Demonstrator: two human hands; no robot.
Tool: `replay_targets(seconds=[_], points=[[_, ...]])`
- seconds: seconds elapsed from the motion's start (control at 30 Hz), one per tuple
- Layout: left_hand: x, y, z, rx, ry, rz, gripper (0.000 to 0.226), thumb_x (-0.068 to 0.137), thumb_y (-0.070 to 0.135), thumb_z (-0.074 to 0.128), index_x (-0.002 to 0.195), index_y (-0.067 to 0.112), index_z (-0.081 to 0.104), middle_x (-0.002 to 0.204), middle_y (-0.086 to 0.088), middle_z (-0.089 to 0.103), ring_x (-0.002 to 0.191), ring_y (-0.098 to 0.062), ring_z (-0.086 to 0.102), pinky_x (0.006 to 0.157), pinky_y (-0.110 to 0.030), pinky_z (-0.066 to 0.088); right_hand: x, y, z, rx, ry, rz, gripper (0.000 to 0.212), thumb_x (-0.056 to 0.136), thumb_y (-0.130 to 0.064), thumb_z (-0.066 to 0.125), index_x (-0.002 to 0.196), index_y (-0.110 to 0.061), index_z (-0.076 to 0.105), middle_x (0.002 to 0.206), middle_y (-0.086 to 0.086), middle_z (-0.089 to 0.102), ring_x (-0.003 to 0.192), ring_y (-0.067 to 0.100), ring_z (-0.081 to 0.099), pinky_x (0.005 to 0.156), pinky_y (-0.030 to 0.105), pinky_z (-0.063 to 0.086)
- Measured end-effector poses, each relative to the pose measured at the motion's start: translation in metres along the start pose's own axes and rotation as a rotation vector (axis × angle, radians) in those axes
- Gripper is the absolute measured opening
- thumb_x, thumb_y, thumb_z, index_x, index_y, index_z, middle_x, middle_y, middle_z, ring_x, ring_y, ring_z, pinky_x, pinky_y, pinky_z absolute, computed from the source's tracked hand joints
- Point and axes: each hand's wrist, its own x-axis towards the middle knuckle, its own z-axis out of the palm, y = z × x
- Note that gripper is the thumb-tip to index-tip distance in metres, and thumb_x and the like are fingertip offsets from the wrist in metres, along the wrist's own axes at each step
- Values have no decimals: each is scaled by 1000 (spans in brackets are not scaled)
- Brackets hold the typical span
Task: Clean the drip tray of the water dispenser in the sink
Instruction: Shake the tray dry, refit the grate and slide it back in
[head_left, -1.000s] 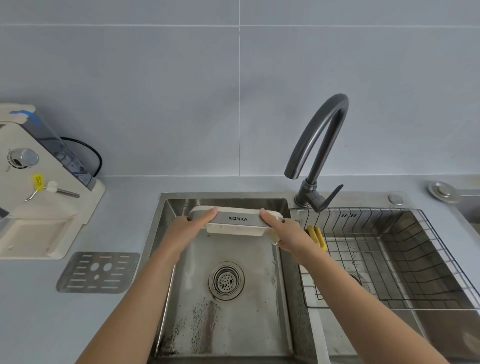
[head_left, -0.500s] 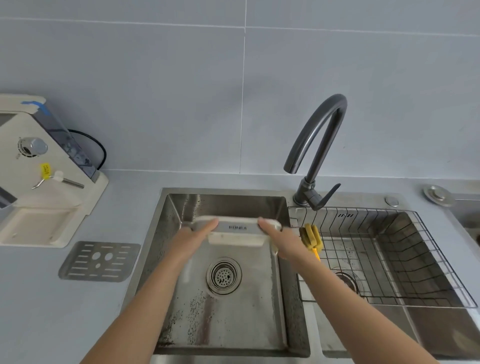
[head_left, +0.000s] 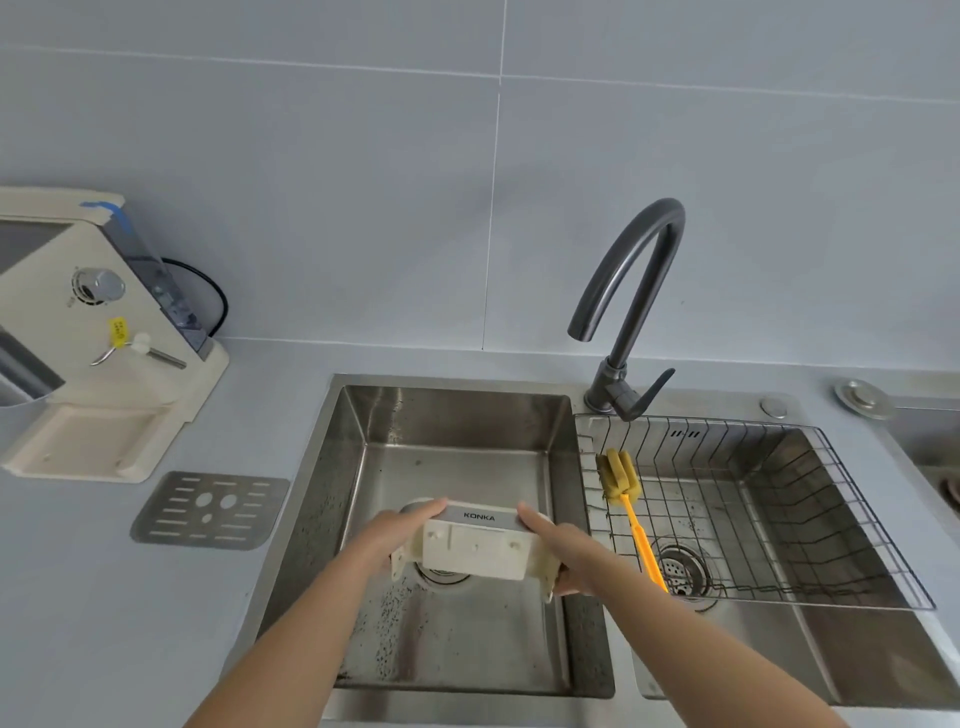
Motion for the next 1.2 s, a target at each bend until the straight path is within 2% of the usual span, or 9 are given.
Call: replay_targets(seconds=[0.13,0.23,0.4,0.53,0.63,0.73,0.83,1.1,1.2], points=[[-1,12,-12,18,126,160,66,72,65,53,115,15,59,121,-8,57,101,-23,52,92,-38,43,3,-14,-5,9,119,-148,56,77,-62,53,94,-9,58,99,10,64,95,26,62,86,42,54],[-5,17,-21,-89,256,257,87,60,76,55,114,9,58,104,-4,60,99,-24,57,85,-35,42,-3,-25,-8,-32,268,-323,74,69,-70,50,111,-10,56,91,1,62,84,15,60,67,27,50],[-1,-20,1,-24,-54,-44,86,70,69,53,134,13,42,136,-18,48,122,-34,47,105,-47,37,-2,10,13,6,41,17,66,80,-60,52,119,-7,51,127,15,54,113,33,53,97,46,46],[2,-19,-9,-66,134,75,85,60,74,57,116,10,58,119,-14,60,107,-28,57,94,-40,45,2,-1,11,-15,234,-159,65,70,-68,54,100,-9,57,96,6,64,82,16,59,80,36,53],[0,-18,-14,-121,293,198,73,61,73,58,98,10,64,99,-7,64,89,-20,59,75,-32,44,-1,-6,13,-34,291,-268,85,58,-79,48,106,-11,57,100,5,66,91,18,62,78,31,51],[-1,-31,-7,-88,135,81,71,71,65,58,114,8,58,116,-14,60,101,-26,58,85,-34,46,1,8,20,-68,183,-118,69,76,-65,50,113,-8,52,110,8,59,97,22,58,85,35,52],[2,-45,-6,-77,33,21,83,70,67,57,128,7,48,129,-15,53,116,-30,52,101,-41,43,6,22,25,-77,157,-88,53,79,-61,51,95,-11,52,108,11,61,102,27,59,93,41,51],[-8,-24,-39,-74,87,240,55,60,73,58,94,29,58,96,13,57,105,-17,52,86,-30,36,-13,-15,20,-140,183,-315,42,78,-64,49,86,-23,48,84,-10,58,75,0,51,65,22,42],[-11,-15,-54,-55,104,374,61,65,67,60,113,31,54,107,19,51,118,-17,48,92,-31,37,-21,-27,20,-202,175,-427,56,79,-60,52,100,-9,61,108,15,65,95,20,62,86,32,48]])
